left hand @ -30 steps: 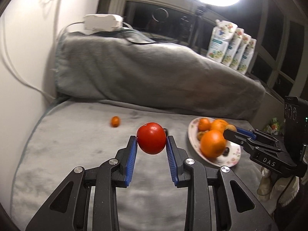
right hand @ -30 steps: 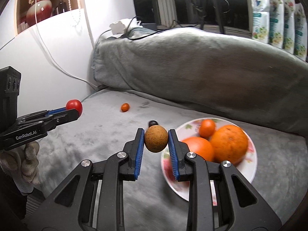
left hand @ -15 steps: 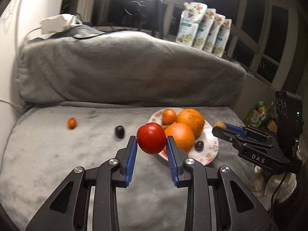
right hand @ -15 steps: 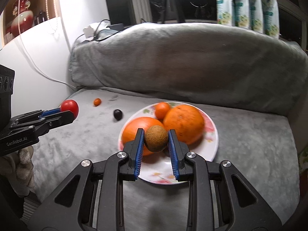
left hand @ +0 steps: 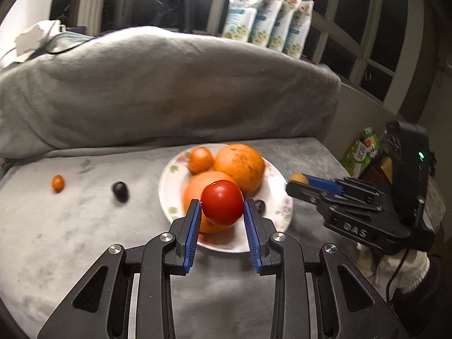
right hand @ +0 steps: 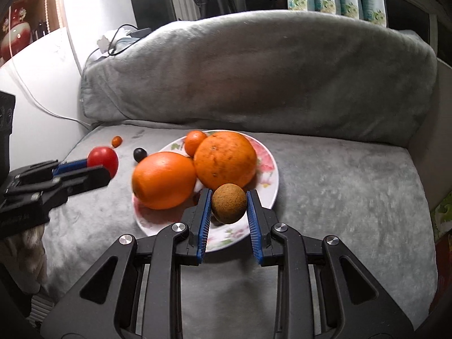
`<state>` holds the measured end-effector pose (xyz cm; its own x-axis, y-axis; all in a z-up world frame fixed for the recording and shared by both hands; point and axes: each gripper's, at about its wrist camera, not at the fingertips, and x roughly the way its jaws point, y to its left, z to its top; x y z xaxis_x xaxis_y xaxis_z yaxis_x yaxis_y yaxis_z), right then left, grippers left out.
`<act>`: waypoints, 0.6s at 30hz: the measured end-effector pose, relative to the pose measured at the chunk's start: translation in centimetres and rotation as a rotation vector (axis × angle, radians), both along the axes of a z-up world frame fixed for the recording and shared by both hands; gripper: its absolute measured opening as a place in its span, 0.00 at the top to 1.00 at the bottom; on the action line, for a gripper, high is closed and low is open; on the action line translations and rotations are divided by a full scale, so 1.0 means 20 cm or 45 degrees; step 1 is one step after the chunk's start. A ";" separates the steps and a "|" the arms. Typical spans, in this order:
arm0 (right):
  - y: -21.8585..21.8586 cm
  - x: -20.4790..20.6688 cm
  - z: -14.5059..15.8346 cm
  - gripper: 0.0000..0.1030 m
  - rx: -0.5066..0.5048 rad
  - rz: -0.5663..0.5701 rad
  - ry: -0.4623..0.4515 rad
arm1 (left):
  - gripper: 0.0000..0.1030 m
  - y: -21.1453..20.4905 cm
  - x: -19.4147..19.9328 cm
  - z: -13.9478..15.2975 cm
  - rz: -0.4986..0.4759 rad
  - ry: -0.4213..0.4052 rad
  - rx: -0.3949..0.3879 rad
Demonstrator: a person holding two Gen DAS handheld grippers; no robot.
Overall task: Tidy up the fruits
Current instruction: 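Carry the brown fruit in the right gripper while the left carries the tomato over the plate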
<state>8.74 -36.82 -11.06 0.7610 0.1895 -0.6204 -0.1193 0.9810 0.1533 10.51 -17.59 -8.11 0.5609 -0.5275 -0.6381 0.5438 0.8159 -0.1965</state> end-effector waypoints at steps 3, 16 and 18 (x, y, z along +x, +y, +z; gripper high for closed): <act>-0.03 0.03 -0.02 0.75 0.008 -0.012 0.013 | 0.72 -0.06 -0.02 -0.03 -0.034 0.010 0.015; -0.06 0.09 -0.06 0.75 0.015 -0.002 0.042 | 0.71 -0.20 -0.03 -0.09 -0.098 0.036 0.066; -0.06 0.10 -0.06 0.75 0.019 -0.004 0.043 | 0.71 -0.20 -0.02 -0.10 -0.097 0.041 0.069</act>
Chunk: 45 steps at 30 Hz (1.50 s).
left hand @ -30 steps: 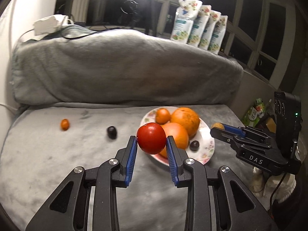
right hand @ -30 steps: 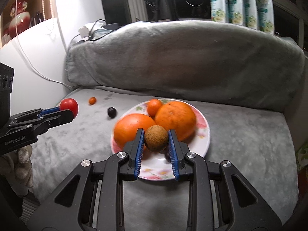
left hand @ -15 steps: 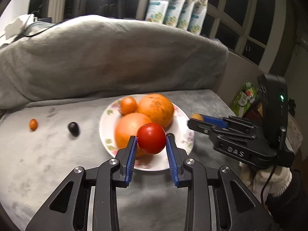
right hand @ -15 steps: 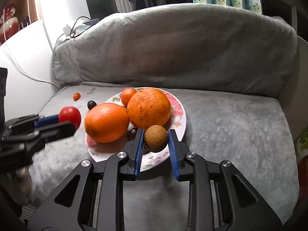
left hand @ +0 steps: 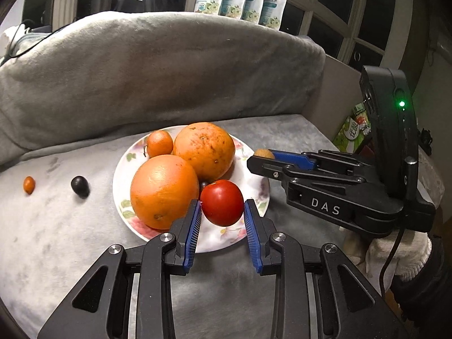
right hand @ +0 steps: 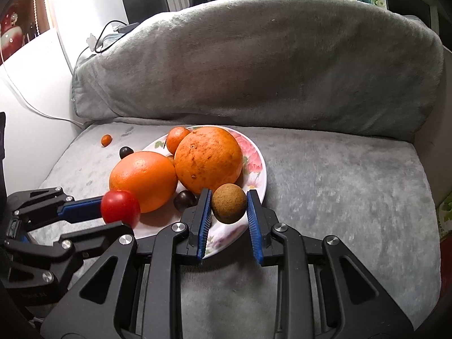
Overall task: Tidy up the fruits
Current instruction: 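Carry the brown fruit in the right gripper while the left carries the tomato over the plate, then open both grippers to set the tomato and brown fruit on the plate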
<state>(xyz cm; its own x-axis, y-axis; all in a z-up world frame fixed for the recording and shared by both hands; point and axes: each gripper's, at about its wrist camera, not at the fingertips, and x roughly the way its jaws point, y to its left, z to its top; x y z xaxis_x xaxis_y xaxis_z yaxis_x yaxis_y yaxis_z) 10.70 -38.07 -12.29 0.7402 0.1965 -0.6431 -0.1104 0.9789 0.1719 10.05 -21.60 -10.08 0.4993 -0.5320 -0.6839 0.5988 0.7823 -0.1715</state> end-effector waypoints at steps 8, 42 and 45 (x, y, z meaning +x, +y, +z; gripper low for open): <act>-0.01 0.00 0.00 0.75 -0.003 -0.009 -0.002 | 0.71 -0.03 0.01 -0.02 -0.005 -0.009 0.019; -0.03 -0.03 0.10 0.08 0.025 -0.062 -0.084 | 0.23 -0.03 -0.02 0.04 0.055 -0.073 0.044; -0.03 -0.03 0.10 0.07 0.025 -0.062 -0.086 | 0.23 -0.01 -0.02 0.05 0.060 -0.077 0.038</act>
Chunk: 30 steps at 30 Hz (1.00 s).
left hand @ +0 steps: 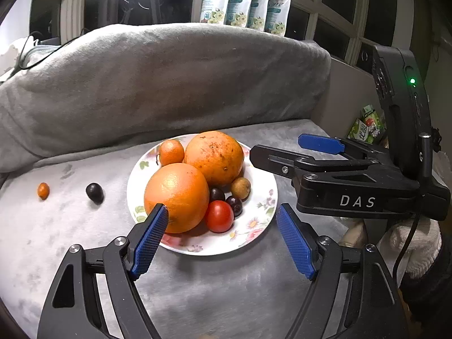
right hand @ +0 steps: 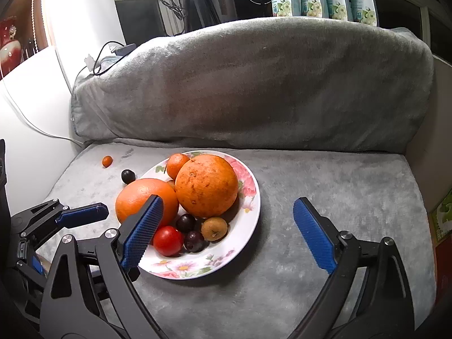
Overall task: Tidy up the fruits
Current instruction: 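Open both grippers to set the tomato and brown fruit on the plate, then move both grippers toward the small orange fruit and dark purple fruit on the seat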
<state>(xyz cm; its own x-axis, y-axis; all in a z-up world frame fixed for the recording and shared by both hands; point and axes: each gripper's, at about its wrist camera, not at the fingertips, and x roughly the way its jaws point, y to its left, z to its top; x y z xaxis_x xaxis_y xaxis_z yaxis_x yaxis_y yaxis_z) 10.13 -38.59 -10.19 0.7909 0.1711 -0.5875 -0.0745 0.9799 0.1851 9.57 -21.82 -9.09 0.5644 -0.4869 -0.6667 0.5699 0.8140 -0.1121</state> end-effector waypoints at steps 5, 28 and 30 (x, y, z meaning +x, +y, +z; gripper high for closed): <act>0.01 -0.01 0.03 0.07 -0.006 -0.002 -0.007 | 0.23 0.02 0.00 0.02 0.004 -0.012 -0.010; 0.15 0.02 0.14 0.06 -0.014 0.041 -0.043 | 0.23 0.24 0.03 0.11 0.078 -0.040 -0.079; 0.17 0.03 0.14 0.06 -0.014 0.050 -0.043 | 0.23 0.26 0.04 0.11 0.089 -0.042 -0.087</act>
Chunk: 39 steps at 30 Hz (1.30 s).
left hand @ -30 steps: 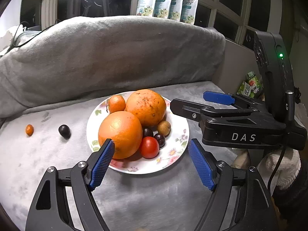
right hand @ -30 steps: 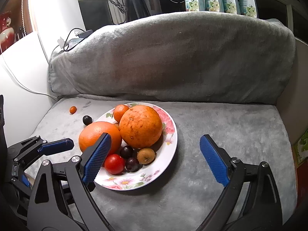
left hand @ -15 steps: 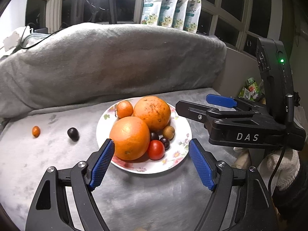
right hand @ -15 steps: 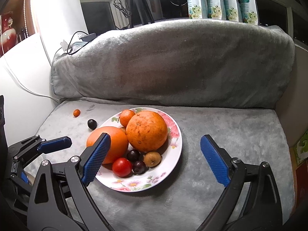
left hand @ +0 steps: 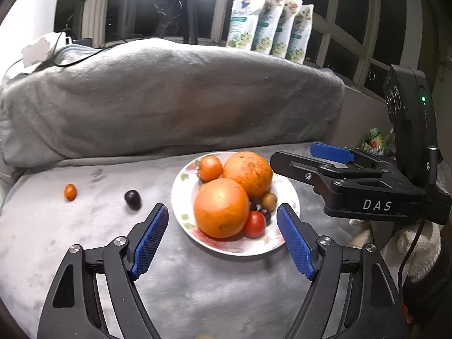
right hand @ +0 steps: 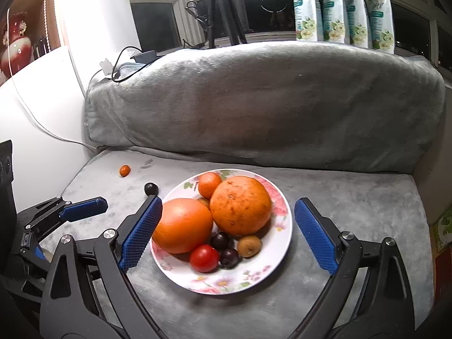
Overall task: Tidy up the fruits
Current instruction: 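Move both grippers toward the small orange fruit and dark purple fruit on the seat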
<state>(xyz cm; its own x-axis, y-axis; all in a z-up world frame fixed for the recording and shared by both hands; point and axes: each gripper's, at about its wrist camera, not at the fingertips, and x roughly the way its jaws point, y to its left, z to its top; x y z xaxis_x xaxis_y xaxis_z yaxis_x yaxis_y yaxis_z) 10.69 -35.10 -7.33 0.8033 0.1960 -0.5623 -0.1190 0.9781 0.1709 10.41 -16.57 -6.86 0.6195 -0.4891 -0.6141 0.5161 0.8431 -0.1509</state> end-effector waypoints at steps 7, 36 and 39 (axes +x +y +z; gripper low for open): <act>0.08 0.03 0.02 0.06 -0.015 0.034 -0.002 | 0.23 0.09 0.03 0.00 0.038 -0.002 -0.018; 0.46 0.13 0.07 0.06 -0.092 0.272 -0.035 | 0.23 0.65 0.22 -0.06 0.340 0.019 -0.004; 0.51 0.15 0.06 0.06 -0.107 0.305 -0.030 | 0.23 0.68 0.25 -0.07 0.360 0.029 0.008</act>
